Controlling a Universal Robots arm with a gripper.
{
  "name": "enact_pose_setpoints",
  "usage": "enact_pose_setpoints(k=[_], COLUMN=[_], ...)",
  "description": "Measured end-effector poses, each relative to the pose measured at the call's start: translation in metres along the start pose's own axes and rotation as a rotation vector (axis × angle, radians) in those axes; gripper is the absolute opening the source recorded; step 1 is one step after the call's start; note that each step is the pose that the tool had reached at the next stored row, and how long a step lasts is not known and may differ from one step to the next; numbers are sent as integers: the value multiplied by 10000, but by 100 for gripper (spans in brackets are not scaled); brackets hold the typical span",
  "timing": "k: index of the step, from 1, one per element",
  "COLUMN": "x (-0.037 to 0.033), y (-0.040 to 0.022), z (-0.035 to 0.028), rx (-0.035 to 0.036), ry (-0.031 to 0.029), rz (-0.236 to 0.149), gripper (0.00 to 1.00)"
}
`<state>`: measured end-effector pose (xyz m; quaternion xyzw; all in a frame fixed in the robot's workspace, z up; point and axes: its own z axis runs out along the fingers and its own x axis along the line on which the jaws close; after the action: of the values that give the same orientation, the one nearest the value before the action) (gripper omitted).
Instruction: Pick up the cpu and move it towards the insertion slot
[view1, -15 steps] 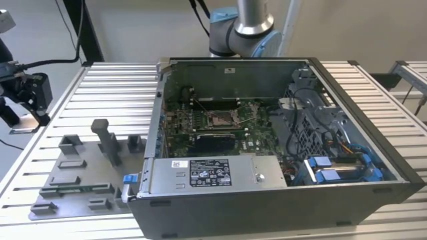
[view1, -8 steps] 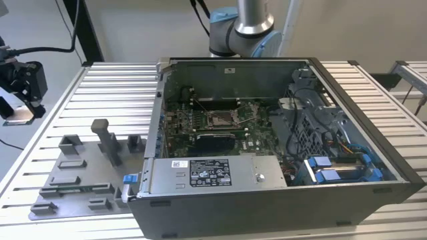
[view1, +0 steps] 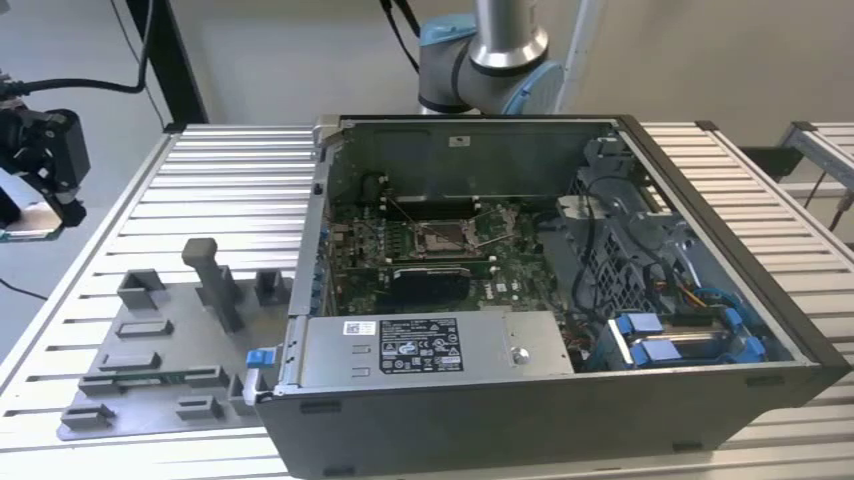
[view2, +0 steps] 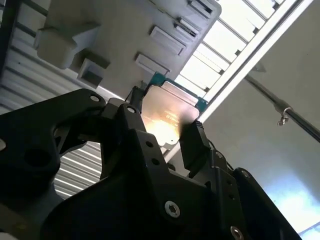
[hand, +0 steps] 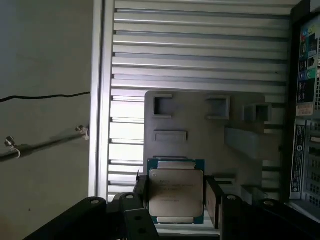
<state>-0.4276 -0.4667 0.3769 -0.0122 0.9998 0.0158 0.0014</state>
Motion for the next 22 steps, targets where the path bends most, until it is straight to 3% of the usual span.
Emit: enact_pose_setpoints(k=[9, 17, 22], x=[-258, -576, -731], y=[-7, -14, -18], z=[1, 2, 2], rx=[-1, -1, -1], ry=[5, 8, 7], rz=[0, 1, 1], gripper=[0, 0, 0])
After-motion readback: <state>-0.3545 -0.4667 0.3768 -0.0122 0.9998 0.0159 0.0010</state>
